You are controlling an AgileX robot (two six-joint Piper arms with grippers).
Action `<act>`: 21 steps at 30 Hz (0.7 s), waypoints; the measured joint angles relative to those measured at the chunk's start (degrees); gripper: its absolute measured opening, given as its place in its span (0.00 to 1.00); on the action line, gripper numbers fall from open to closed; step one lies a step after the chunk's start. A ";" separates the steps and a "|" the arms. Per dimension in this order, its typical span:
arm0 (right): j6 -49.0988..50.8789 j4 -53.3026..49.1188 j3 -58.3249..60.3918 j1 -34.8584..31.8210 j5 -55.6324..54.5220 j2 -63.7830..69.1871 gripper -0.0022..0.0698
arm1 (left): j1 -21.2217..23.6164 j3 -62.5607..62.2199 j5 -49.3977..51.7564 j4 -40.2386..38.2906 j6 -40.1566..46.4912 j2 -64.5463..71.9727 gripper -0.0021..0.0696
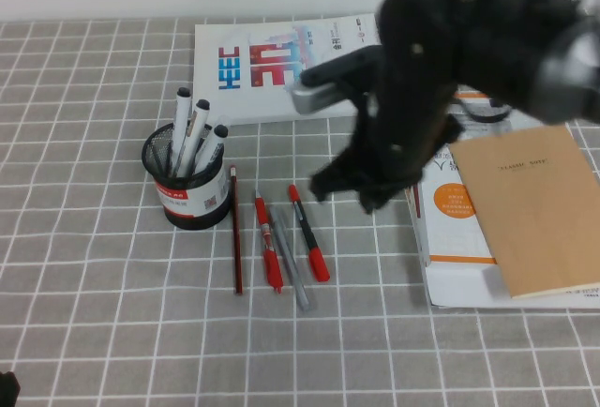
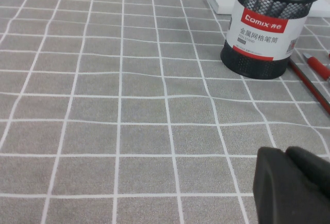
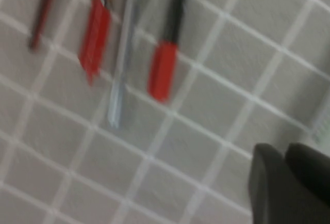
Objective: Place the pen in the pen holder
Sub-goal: Pick up the pen on the table
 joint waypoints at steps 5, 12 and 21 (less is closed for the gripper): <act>3.10 2.12 -9.24 0.09 0.00 7.69 0.33 | 0.00 0.00 0.00 0.00 0.00 0.00 0.02; 3.46 2.74 -17.46 0.76 0.00 16.43 0.49 | 0.00 0.00 0.00 0.00 0.00 0.00 0.02; 2.48 1.17 -22.24 1.85 -0.10 25.02 0.49 | 0.00 0.00 0.00 0.00 0.00 0.00 0.02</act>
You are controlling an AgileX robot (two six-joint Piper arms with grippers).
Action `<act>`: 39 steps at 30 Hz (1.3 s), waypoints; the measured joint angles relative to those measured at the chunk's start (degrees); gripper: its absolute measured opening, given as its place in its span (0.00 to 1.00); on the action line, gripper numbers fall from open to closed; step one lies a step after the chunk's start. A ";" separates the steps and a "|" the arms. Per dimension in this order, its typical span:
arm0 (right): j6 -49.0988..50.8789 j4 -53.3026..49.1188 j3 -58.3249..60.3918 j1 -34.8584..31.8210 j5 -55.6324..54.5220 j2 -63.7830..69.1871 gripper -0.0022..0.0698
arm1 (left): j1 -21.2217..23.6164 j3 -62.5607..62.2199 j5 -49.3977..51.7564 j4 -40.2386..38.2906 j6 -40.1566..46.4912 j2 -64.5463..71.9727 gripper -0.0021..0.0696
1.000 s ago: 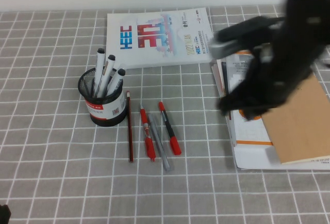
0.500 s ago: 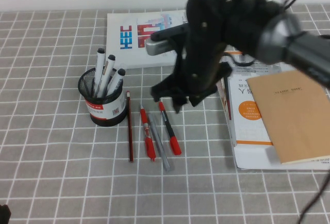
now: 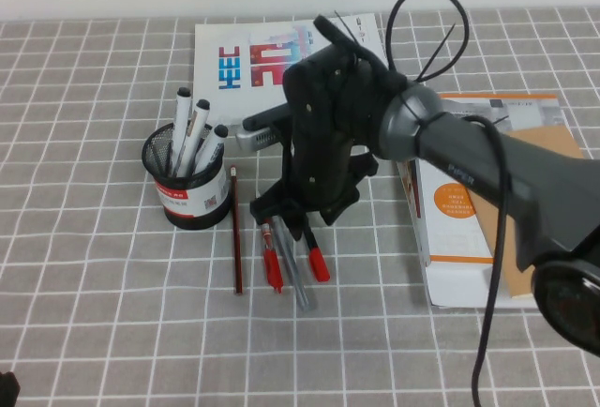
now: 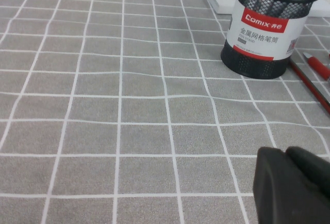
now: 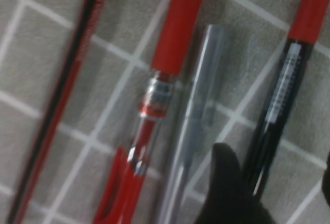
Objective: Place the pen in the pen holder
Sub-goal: Pick up the pen on the table
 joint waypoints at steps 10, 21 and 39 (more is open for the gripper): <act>-1.44 -2.06 -0.49 0.00 -0.11 1.25 0.38 | 0.00 0.00 0.00 0.00 0.00 0.00 0.02; -1.59 -0.09 -0.67 0.13 -0.11 1.25 0.05 | 0.00 0.00 0.00 0.00 0.00 0.00 0.02; -4.57 0.04 -0.85 0.83 -0.11 1.14 0.40 | 0.00 0.00 0.00 0.00 0.00 0.00 0.02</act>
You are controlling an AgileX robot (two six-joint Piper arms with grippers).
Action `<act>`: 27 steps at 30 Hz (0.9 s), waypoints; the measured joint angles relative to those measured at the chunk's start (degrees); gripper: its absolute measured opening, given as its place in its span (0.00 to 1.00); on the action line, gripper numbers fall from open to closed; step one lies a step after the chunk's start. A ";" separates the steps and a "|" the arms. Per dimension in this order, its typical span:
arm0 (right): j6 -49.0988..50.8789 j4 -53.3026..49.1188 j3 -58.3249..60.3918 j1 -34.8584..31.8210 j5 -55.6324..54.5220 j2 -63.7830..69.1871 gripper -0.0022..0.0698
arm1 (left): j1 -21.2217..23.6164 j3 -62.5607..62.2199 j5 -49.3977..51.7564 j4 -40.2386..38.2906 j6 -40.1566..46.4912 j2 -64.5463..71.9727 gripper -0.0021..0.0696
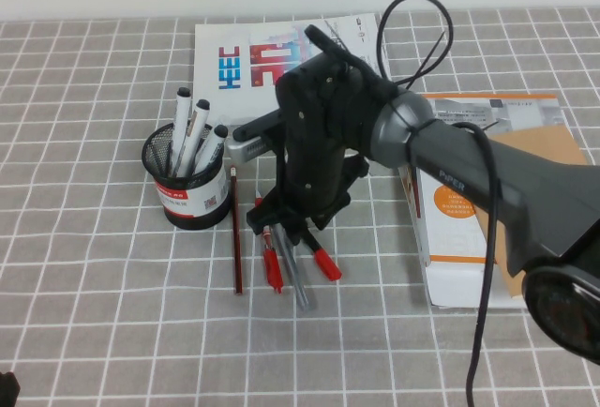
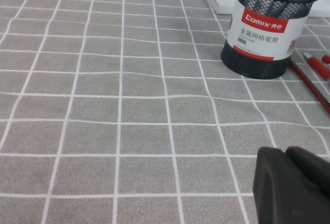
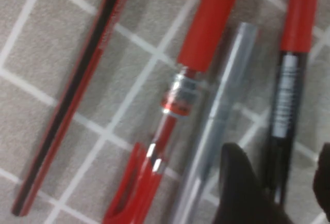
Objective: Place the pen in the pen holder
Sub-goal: Pick up the pen on the table, then place the pen onto the pen holder
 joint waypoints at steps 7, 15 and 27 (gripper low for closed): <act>-0.23 -0.83 -0.09 1.74 -0.22 1.02 0.28 | 0.00 0.00 0.00 0.00 0.00 0.00 0.02; -0.13 -2.69 -0.09 2.53 -0.25 -0.22 0.10 | 0.00 0.00 0.00 0.00 0.00 0.00 0.02; 13.32 0.51 39.11 2.53 -38.04 -28.12 0.10 | 0.00 0.00 0.00 0.03 0.00 0.00 0.02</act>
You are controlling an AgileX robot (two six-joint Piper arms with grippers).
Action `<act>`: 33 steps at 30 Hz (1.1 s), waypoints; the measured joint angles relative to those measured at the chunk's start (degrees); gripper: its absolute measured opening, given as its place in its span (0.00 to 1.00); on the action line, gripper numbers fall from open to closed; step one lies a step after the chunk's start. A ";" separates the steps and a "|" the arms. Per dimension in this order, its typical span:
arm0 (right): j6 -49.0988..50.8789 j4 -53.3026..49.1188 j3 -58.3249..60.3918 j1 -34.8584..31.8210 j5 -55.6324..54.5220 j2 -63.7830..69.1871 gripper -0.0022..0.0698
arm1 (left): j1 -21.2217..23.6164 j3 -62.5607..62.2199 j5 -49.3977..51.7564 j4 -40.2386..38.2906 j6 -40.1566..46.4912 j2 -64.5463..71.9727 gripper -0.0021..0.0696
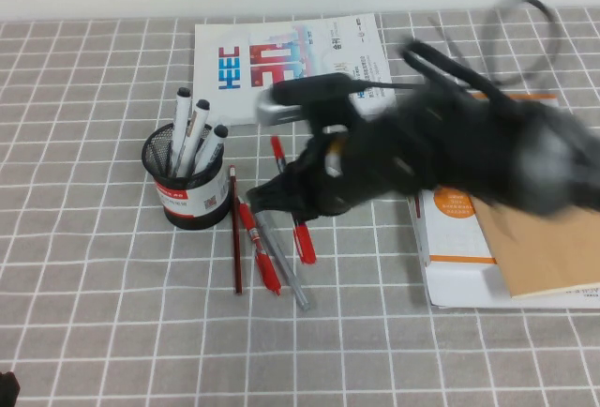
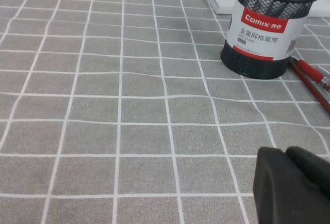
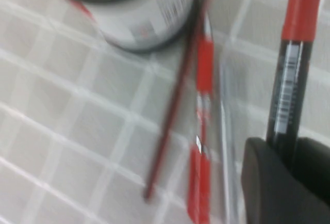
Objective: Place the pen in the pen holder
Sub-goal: Place the pen onto the pen holder
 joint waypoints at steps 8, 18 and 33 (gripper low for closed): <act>1.21 -5.46 27.07 0.35 -60.75 -11.87 0.10 | 0.00 0.00 0.00 0.00 0.00 0.00 0.02; 1.56 -6.93 10.68 3.72 -76.34 4.93 0.10 | 0.00 0.00 0.00 0.00 0.00 0.00 0.02; -3.62 -6.31 -11.65 3.93 -66.11 22.14 0.25 | 0.00 0.00 0.00 0.00 0.00 0.00 0.02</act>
